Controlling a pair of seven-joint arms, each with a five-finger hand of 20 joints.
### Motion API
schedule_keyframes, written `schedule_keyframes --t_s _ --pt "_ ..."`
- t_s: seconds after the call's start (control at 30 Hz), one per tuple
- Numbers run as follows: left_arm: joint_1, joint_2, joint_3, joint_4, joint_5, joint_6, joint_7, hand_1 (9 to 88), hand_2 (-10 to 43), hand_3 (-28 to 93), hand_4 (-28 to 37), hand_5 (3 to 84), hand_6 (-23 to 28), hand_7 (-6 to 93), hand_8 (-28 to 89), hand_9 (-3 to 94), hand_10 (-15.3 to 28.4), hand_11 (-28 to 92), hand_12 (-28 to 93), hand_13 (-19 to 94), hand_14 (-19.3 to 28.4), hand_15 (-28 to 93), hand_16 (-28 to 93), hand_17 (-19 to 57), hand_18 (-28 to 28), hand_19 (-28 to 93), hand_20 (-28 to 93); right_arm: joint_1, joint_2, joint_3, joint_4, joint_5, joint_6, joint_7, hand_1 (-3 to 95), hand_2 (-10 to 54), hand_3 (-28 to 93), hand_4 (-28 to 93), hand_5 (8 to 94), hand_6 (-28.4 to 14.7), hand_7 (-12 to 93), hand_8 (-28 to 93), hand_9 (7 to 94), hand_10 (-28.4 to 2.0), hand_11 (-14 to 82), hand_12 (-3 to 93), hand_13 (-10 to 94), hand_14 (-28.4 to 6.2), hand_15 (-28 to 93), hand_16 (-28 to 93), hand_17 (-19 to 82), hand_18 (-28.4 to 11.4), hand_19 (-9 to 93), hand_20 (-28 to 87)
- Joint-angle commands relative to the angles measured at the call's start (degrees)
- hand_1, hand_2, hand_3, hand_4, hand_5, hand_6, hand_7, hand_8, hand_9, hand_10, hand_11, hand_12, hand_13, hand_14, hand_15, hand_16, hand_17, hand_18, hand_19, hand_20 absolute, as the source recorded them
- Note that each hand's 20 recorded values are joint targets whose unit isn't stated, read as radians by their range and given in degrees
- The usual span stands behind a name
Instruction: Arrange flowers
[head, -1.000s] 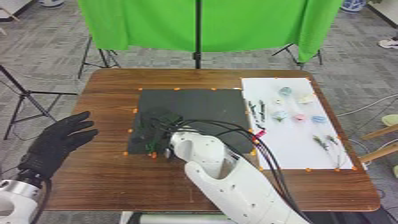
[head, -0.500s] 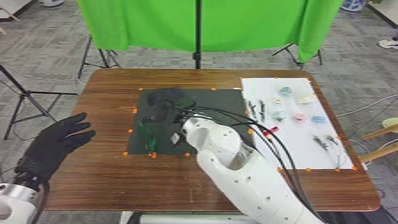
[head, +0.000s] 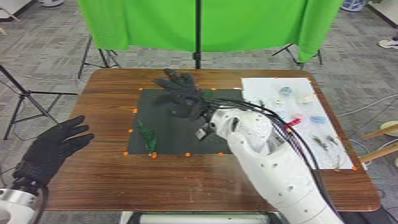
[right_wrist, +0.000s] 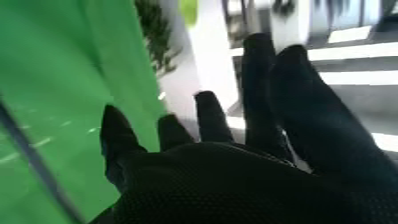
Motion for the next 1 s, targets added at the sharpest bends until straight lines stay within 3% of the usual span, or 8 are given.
schedule_keyframes --t_s 0.03,0.33,0.57,0.6,0.63,0.73,0.77,1.0 --pt "1.7 0.39 0.19 -0.27 -0.03 0.58 -0.81 27.0 -2.5 69 -26.2 34.8 5.2 20.2 -10 31.3 13.8 25 16 28 16.9 35 -2 -5.5 22.8 50 2 -1.2 -5.8 -4.9 -1.1 -2.4 -5.2 -0.5 6.8 36.7 86 -11 46.8 5.7 19 -16 14.9 -6.5 -8.7 28.0 3 -9.3 -27 50 -19 -20.1 26 9" --pt "0.8 0.4 0.39 0.03 0.05 0.78 -1.74 27.0 -2.5 69 -26.4 34.8 5.2 20.3 -10 31.5 13.8 25 16 28 16.9 35 -2 -5.5 22.7 50 2 0.9 -9.5 -7.2 3.8 -10.9 -9.4 -1.2 -2.5 46.0 71 -6 48.8 4.2 15 -13 13.6 -4.1 -10.4 27.6 1 -7.6 -28 50 -18 -16.4 14 12" --pt "-0.3 0.61 0.85 0.38 0.25 0.03 -2.26 27.0 -2.4 69 -26.5 34.8 5.2 20.1 -10 31.5 13.8 25 16 28 16.9 35 -2 -5.5 22.8 50 2 2.8 -10.2 -8.6 7.4 -16.0 -8.0 0.5 -2.6 47.4 64 -5 49.8 0.5 12 -12 13.7 -3.5 -10.5 27.7 0 -7.2 -28 50 -17 -15.4 12 13" --pt "-0.6 0.8 1.03 0.52 0.21 0.06 -2.11 26.9 -2.4 69 -26.4 34.9 5.2 20.1 -10 31.5 13.8 25 16 28 16.9 35 -2 -5.5 22.8 50 2 3.1 -10.1 -8.7 7.9 -15.7 -7.7 0.8 -2.6 47.5 63 -5 49.7 -0.5 12 -11 13.5 -3.1 -10.7 27.6 0 -7.1 -28 50 -17 -15.3 11 13" --pt "0.2 2.09 1.22 0.46 -0.63 0.85 -1.19 26.9 -2.4 69 -26.4 34.9 5.2 20.1 -10 31.4 13.8 25 16 28 16.9 35 -2 -5.5 22.8 50 2 3.1 -10.2 -8.7 8.5 -15.8 -7.2 1.0 -2.6 47.6 62 -4 50.0 -1.1 11 -11 13.6 -2.7 -10.9 27.4 0 -7.1 -28 50 -17 -15.2 11 13" --pt "-0.3 1.13 1.04 0.46 -0.04 0.25 -1.98 26.9 -2.4 69 -26.4 34.8 5.1 20.2 -10 31.5 13.8 25 16 28 16.9 35 -2 -5.5 22.8 50 2 3.6 -10.2 -9.0 9.6 -17.6 -6.3 1.4 -2.6 47.8 62 -4 51.4 -2.3 12 -10 14.0 -1.9 -10.9 27.2 1 -6.9 -28 50 -17 -15.1 11 13" --pt "-0.1 1.76 1.22 0.51 -0.33 0.57 -1.38 26.9 -2.3 69 -26.4 34.8 5.1 20.3 -10 31.4 13.8 25 16 28 16.9 35 -2 -5.5 22.8 50 2 4.0 -10.1 -9.4 9.9 -17.6 -5.9 1.9 -2.6 47.8 62 -4 52.3 -2.9 11 -11 14.2 -1.8 -10.9 27.0 1 -6.9 -28 50 -17 -15.1 11 14" --pt "-0.5 1.6 1.27 0.6 -0.17 0.12 -1.43 26.8 -2.3 69 -26.4 34.9 5.3 20.2 -10 31.4 13.8 25 16 28 17.0 35 -2 -5.5 22.7 50 2 5.4 -9.7 -9.8 11.5 -18.5 -6.6 3.7 -2.6 47.8 61 -3 56.1 -6.8 11 -11 15.6 -0.9 -10.2 24.3 2 -6.4 -28 50 -16 -14.8 10 14"
